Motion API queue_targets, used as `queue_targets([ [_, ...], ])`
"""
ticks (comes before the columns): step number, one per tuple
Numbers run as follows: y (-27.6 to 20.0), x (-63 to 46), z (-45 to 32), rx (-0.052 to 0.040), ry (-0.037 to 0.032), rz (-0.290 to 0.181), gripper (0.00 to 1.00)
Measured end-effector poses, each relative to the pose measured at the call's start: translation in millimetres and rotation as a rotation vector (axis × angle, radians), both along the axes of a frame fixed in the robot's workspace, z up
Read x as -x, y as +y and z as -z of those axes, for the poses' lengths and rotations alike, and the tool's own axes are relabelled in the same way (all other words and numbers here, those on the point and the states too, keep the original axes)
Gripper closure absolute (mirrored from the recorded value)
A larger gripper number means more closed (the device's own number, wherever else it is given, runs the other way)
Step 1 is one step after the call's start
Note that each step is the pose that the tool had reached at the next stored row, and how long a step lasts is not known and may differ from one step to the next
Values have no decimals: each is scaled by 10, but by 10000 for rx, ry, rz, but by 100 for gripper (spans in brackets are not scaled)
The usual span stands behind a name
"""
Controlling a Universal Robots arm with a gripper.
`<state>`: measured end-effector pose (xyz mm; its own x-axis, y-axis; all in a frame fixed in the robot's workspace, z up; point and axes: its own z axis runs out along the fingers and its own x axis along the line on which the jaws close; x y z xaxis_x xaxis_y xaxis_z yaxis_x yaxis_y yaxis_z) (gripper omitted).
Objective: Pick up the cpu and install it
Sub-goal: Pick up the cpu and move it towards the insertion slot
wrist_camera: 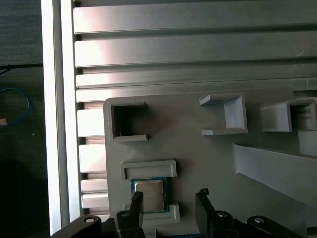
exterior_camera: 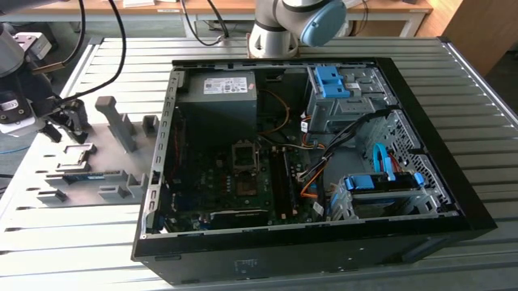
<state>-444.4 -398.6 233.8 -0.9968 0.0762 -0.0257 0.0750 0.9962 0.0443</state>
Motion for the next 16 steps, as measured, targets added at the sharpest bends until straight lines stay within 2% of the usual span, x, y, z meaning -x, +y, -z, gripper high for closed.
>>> queue_targets([
  [1,0,0,0,1,0,0,48],
  [2,0,0,0,0,0,0,41],
  [16,0,2,15,0,0,0,41],
])
